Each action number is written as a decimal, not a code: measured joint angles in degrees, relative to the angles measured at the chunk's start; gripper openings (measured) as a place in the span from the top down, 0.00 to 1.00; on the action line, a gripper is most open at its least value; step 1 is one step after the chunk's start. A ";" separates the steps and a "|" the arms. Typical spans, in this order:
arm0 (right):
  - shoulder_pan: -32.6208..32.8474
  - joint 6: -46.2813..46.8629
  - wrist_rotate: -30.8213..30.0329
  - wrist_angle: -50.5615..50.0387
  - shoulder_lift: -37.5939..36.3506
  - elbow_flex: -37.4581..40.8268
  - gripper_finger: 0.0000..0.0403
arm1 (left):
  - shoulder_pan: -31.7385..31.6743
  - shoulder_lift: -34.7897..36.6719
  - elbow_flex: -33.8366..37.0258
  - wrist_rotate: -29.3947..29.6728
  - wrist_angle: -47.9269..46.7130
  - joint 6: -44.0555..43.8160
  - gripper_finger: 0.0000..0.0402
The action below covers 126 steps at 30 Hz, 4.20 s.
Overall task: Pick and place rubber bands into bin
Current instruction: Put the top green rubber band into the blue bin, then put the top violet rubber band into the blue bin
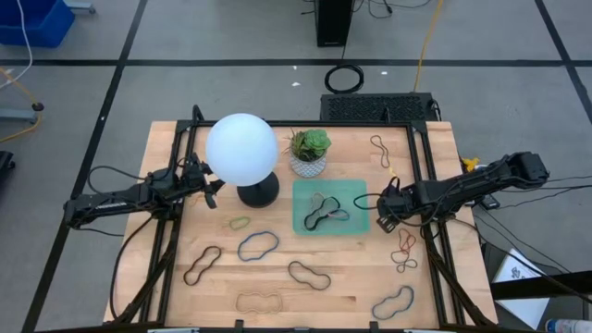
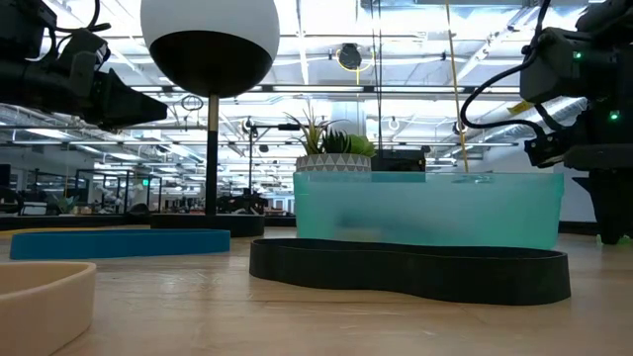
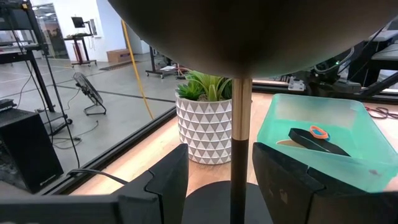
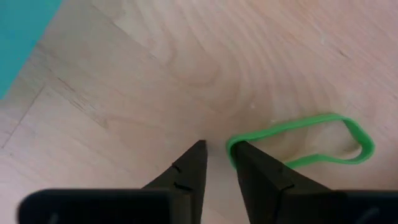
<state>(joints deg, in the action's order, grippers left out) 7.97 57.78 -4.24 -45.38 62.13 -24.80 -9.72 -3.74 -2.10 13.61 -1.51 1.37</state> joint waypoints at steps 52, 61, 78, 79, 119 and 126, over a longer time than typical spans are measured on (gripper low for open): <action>-0.44 -61.56 -18.15 64.91 -2.77 -10.45 1.00 | -0.01 0.01 0.00 0.02 0.01 0.03 0.54; -2.86 -53.25 -18.00 41.60 3.83 -18.48 1.00 | -0.02 -0.01 -0.01 0.01 0.01 -0.13 0.54; -4.61 -45.95 1.69 21.15 23.76 -27.12 1.00 | 0.00 -0.01 -0.01 0.02 -0.01 0.02 0.54; -4.60 -45.74 1.69 21.06 24.30 -27.12 1.00 | 0.00 -0.01 -0.01 0.02 -0.01 0.04 0.54; -4.61 -44.96 1.32 20.76 25.31 -27.10 0.71 | 0.00 -0.01 0.00 0.02 0.01 0.11 0.54; -4.13 -43.75 1.02 22.40 23.41 -27.06 0.63 | -0.02 0.01 -0.01 0.02 0.01 0.13 0.54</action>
<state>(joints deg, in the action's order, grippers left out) 3.84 14.03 -3.21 -22.98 85.54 -51.86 -9.74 -3.73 -2.11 13.63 -1.50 1.50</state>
